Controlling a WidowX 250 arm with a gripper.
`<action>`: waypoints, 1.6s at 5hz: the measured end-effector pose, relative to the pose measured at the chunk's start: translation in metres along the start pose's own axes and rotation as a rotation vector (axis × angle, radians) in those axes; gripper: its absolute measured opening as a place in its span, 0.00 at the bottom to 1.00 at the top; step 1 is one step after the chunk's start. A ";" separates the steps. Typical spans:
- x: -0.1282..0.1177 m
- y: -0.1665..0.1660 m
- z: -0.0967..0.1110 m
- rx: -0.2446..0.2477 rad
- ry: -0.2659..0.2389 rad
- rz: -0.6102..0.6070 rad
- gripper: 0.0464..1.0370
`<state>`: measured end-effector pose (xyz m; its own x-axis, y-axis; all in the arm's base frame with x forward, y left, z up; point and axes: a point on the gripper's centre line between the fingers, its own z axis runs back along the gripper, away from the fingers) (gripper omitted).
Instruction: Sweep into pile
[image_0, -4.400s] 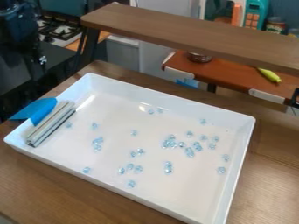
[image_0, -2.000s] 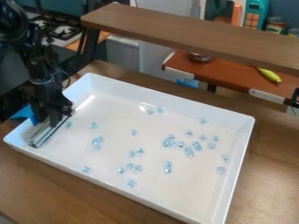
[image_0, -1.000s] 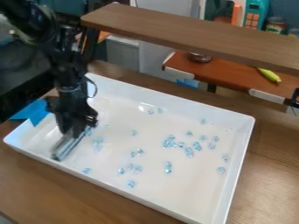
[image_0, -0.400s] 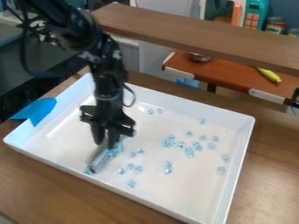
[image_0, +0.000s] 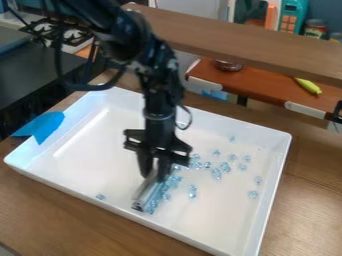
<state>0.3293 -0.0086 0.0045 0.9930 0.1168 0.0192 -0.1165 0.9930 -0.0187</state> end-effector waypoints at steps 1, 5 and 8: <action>0.009 -0.034 0.009 -0.030 -0.027 -0.009 0.28; 0.019 -0.010 0.065 -0.070 -0.176 -0.061 0.28; 0.062 0.105 0.049 0.052 -0.136 0.014 0.28</action>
<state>0.3774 0.1038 0.0531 0.9797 0.1280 0.1546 -0.1344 0.9904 0.0317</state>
